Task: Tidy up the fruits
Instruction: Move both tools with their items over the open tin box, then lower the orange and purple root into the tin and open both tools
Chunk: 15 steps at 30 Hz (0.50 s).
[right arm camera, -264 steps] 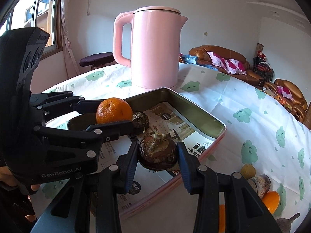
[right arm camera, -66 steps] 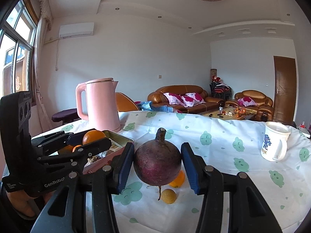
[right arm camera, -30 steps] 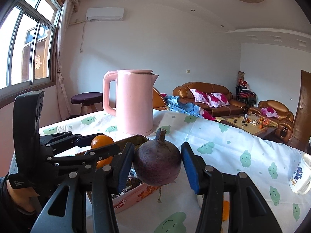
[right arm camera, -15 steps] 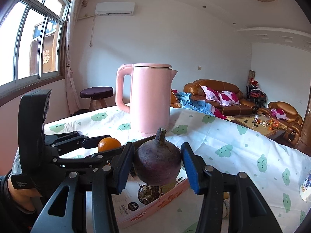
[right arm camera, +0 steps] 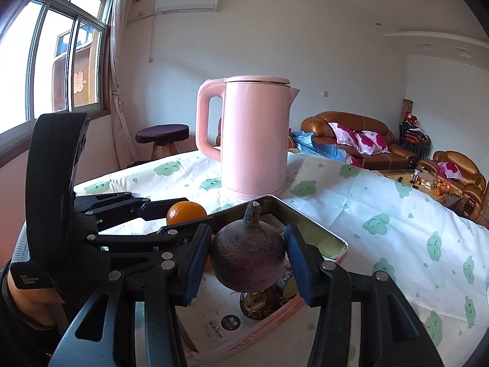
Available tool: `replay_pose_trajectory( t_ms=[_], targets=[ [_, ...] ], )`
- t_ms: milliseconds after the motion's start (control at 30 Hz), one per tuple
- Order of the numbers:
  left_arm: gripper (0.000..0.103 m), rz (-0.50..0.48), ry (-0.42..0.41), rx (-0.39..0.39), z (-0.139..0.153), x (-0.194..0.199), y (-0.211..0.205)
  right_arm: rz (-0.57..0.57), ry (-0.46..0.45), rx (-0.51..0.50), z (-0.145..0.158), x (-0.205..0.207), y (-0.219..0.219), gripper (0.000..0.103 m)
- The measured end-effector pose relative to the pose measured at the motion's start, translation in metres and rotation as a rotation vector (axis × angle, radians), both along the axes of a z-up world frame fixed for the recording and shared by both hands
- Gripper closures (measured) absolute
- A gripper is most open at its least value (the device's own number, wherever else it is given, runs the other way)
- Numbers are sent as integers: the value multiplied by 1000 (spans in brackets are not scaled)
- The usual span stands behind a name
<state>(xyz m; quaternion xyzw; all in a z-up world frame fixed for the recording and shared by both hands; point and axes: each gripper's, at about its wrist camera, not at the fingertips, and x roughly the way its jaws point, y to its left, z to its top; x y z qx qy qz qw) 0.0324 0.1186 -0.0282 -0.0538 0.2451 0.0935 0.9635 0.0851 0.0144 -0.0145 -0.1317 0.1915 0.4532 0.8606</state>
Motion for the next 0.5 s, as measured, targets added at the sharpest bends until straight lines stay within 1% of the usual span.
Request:
replay_pose_trajectory(
  t_ms=[267, 500],
  targets=[
    [62, -13, 42, 1, -4, 5, 1, 1, 33, -25, -10, 2, 6, 51],
    [62, -22, 63, -11, -6, 8, 5, 10, 74, -53, -19, 7, 10, 51]
  ],
)
